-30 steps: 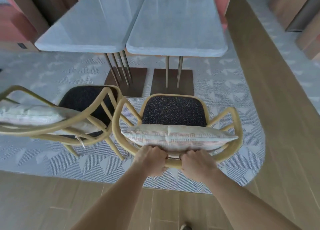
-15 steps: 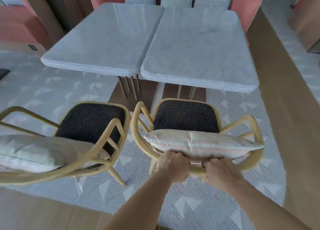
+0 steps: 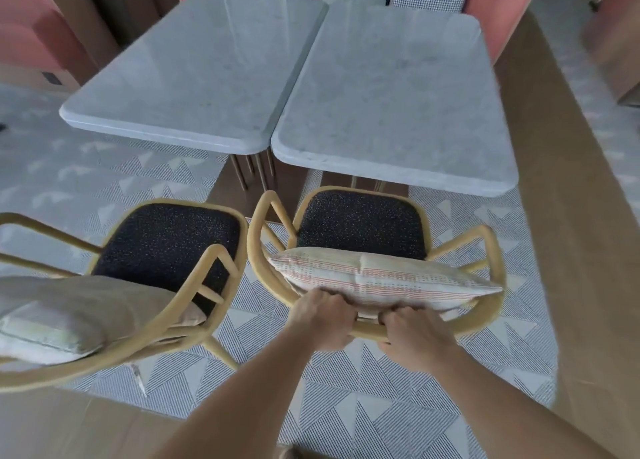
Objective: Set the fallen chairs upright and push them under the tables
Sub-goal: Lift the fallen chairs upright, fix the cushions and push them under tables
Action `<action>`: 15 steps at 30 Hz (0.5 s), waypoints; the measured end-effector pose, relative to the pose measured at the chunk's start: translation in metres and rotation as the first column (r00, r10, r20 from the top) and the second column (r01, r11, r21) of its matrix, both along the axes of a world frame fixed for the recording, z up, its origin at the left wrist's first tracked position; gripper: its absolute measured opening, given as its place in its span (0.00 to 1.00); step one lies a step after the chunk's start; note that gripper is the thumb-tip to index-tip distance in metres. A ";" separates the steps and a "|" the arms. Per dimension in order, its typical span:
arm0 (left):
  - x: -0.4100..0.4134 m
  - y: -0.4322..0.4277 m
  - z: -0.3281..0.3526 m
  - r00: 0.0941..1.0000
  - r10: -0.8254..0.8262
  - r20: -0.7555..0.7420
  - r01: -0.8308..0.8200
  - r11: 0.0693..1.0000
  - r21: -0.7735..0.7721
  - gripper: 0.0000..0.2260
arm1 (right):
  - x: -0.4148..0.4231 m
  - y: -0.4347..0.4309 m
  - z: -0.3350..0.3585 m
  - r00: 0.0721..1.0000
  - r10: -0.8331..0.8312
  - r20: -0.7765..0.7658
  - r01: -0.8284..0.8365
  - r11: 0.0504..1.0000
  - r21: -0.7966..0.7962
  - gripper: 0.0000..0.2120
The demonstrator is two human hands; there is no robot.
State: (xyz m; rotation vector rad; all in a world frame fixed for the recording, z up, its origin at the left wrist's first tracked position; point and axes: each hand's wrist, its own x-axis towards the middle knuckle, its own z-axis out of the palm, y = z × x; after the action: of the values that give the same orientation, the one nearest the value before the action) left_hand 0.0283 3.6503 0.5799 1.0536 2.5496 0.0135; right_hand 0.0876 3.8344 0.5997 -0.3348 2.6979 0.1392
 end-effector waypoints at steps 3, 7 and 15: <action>0.008 0.000 0.000 1.000 0.006 -0.015 -0.006 1.000 -0.024 0.11 | 0.006 -0.002 0.001 0.999 -0.021 0.033 0.021 1.000 0.003 0.15; 0.015 0.008 0.001 1.000 -0.006 -0.022 0.005 0.999 -0.039 0.11 | 0.013 0.005 0.004 0.998 -0.034 0.045 0.033 0.999 0.018 0.15; 0.006 0.014 -0.010 0.998 -0.034 -0.059 0.030 0.997 -0.069 0.13 | 0.008 0.014 -0.006 1.000 -0.023 -0.006 0.023 1.000 0.011 0.15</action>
State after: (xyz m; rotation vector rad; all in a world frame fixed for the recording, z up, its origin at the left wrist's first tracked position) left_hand 0.0346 3.6641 0.5701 1.0845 2.5667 -0.1142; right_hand 0.0958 3.8487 0.5942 -0.3003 2.7048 0.1483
